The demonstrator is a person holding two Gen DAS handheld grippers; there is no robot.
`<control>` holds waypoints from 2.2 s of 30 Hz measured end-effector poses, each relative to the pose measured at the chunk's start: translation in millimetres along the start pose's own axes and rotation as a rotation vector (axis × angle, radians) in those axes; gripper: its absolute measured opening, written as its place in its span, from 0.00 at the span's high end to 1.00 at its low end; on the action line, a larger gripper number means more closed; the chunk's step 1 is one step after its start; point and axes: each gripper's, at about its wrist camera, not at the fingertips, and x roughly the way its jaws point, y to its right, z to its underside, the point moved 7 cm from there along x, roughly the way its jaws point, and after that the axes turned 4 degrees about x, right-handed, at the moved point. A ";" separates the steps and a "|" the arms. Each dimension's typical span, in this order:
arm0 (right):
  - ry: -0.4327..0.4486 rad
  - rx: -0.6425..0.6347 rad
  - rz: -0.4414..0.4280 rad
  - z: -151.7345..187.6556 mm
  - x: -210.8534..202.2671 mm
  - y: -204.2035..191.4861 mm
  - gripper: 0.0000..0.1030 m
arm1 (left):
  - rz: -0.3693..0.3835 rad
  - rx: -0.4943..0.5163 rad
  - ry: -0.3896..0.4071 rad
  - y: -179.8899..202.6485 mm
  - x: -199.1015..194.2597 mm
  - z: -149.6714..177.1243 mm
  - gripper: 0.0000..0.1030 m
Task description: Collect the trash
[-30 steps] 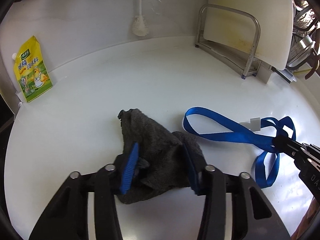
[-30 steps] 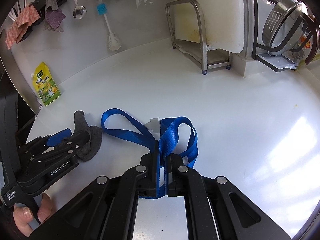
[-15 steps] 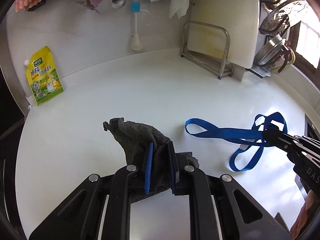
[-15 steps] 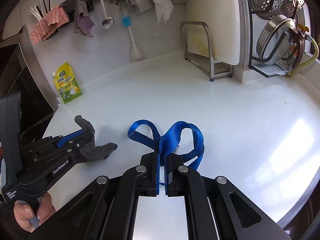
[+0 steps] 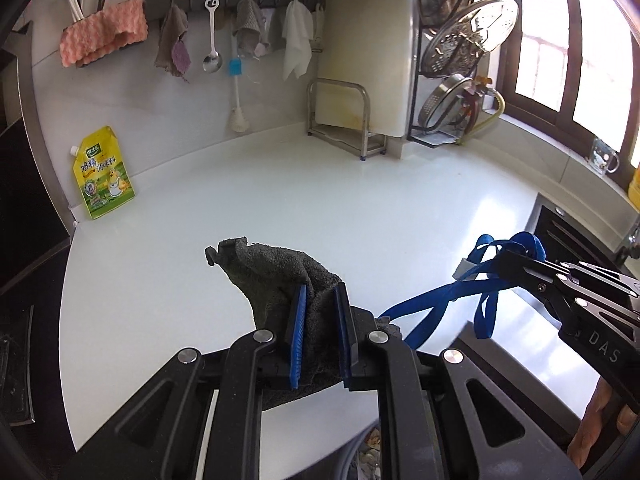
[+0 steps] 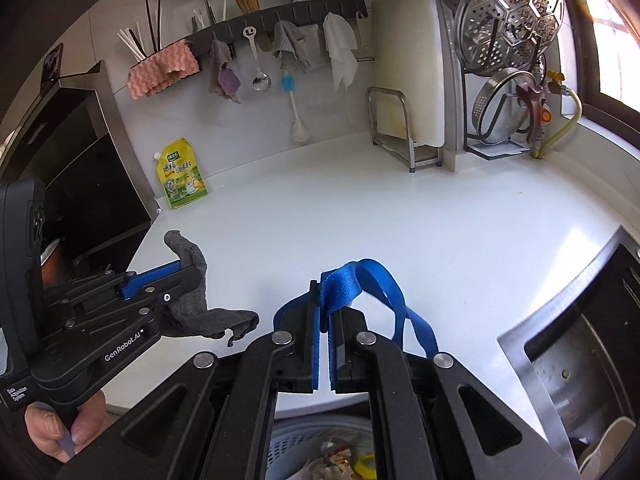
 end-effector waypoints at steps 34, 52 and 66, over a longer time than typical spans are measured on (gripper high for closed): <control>-0.183 0.125 0.103 207.7 -61.7 33.9 0.95 | 0.013 0.040 -0.153 93.1 -32.5 181.5 0.83; -0.157 0.175 0.117 221.9 -71.7 37.6 0.47 | -0.060 -0.012 -0.140 74.2 -41.2 191.6 0.29; -0.139 0.166 0.164 227.3 -74.7 35.8 0.40 | -0.060 -0.048 -0.165 68.8 -42.9 202.3 0.25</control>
